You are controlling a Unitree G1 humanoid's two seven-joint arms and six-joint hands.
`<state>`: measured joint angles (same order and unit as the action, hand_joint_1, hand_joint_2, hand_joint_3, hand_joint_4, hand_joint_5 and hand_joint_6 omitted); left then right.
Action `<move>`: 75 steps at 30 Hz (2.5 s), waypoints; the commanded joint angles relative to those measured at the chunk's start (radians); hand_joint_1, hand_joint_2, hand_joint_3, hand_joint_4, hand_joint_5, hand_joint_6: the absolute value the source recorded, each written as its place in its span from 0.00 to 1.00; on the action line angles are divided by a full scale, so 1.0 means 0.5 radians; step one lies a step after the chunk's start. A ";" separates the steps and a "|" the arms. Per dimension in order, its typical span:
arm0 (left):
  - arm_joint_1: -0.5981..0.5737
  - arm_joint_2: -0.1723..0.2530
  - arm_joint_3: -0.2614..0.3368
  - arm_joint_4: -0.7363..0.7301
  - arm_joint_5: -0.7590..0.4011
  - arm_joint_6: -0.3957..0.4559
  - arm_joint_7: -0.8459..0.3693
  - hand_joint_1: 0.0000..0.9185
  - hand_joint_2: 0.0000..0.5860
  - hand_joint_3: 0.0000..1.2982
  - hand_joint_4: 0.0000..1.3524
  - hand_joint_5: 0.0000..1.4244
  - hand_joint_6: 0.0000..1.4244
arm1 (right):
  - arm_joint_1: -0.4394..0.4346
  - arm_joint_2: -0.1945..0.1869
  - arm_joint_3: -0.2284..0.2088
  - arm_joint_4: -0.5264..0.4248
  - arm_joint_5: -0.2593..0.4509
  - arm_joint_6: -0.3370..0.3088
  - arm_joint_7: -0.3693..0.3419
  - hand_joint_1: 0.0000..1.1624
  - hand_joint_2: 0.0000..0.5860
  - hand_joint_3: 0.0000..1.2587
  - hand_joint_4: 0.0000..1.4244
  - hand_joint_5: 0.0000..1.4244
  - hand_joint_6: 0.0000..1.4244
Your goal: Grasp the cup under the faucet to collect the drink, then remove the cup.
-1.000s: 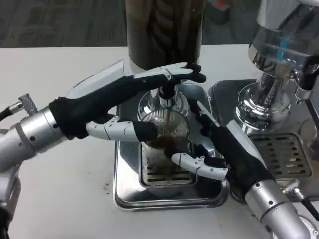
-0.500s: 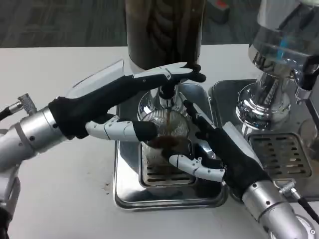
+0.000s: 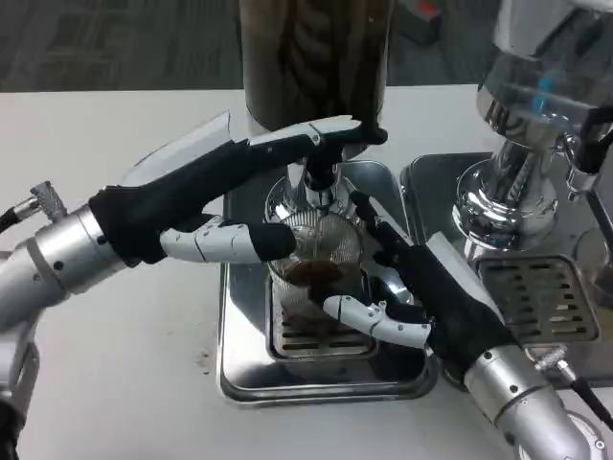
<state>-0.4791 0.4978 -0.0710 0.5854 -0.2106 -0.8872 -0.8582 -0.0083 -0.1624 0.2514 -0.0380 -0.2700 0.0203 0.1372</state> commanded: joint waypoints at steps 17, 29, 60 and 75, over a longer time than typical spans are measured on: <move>-0.010 -0.130 0.155 0.151 -0.167 0.106 -0.105 0.00 0.13 0.12 0.06 0.07 0.12 | 0.010 0.036 -0.006 0.029 0.013 -0.058 -0.026 0.55 0.39 0.00 0.00 0.00 0.06; -0.031 -0.178 0.231 0.161 -0.266 0.246 -0.216 0.00 0.13 0.05 0.04 0.07 0.13 | 0.002 0.046 -0.007 0.054 0.016 -0.066 -0.018 0.55 0.39 0.00 0.00 0.00 0.06; 0.265 -0.171 0.460 0.020 -0.354 0.364 -0.220 0.00 0.15 0.08 0.09 0.10 0.16 | -0.012 0.037 0.007 0.081 -0.011 -0.120 -0.010 0.56 0.36 0.00 0.00 0.00 0.06; 0.405 -0.160 0.507 0.001 -0.334 0.389 -0.192 0.00 0.17 0.10 0.12 0.12 0.18 | -0.033 0.058 0.036 0.111 -0.106 -0.082 -0.052 0.55 0.35 0.00 0.00 0.00 0.05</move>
<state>-0.2969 0.4100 0.1784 0.5997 -0.3840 -0.7030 -0.9630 -0.0186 -0.1374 0.2664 0.0071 -0.3155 -0.0216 0.1277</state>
